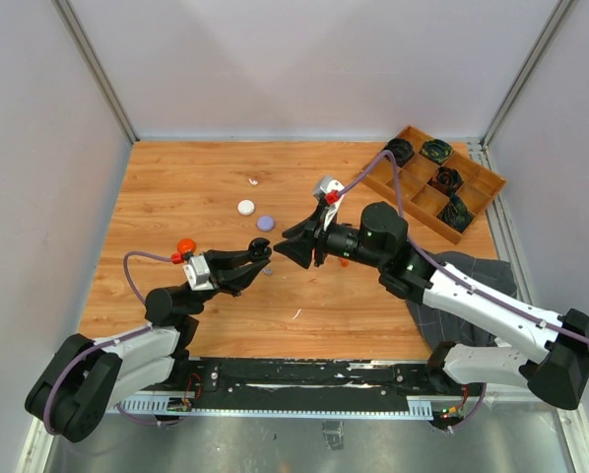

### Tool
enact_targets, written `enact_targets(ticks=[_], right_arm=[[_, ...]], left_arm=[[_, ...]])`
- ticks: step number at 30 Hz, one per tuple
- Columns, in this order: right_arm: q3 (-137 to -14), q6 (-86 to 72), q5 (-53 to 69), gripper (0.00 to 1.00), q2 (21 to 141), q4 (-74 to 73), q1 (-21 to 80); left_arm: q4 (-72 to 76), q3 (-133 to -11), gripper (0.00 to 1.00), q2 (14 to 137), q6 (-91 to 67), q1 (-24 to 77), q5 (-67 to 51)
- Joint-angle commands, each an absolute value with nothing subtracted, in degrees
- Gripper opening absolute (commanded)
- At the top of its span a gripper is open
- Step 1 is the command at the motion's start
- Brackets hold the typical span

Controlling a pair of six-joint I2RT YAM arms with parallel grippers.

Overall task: Insert the wireless bluetooth earbuds into the charging case
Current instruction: Adjust the earbud with the charging case.

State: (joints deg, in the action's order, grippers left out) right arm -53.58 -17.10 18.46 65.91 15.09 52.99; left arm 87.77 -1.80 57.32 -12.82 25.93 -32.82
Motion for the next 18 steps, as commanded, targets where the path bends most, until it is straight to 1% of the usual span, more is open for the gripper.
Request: enact_targets(ticks=[1, 5, 10, 18], right_arm=[[-60.1, -15.8, 20.0, 0.41, 68.1, 4.9, 53.3], [-67.7, -18.3, 18.6, 0.35, 72.6, -6.5, 53.4], [-74.3, -22.0, 18.3, 0.35, 76.8, -16.1, 54.1], [-78.6, -24.6, 16.9, 0.32, 79.4, -20.5, 55.0]], left_arm=[[99.4, -1.6, 0.0, 57.4, -9.6, 25.9, -33.2], [95.4, -2.7, 0.0, 56.9, -6.3, 25.9, -33.9], [87.7, -4.7, 0.0, 55.1, -1.3, 25.9, -34.8], [82.7, -5.8, 0.0, 53.3, 1.9, 25.9, -34.9]])
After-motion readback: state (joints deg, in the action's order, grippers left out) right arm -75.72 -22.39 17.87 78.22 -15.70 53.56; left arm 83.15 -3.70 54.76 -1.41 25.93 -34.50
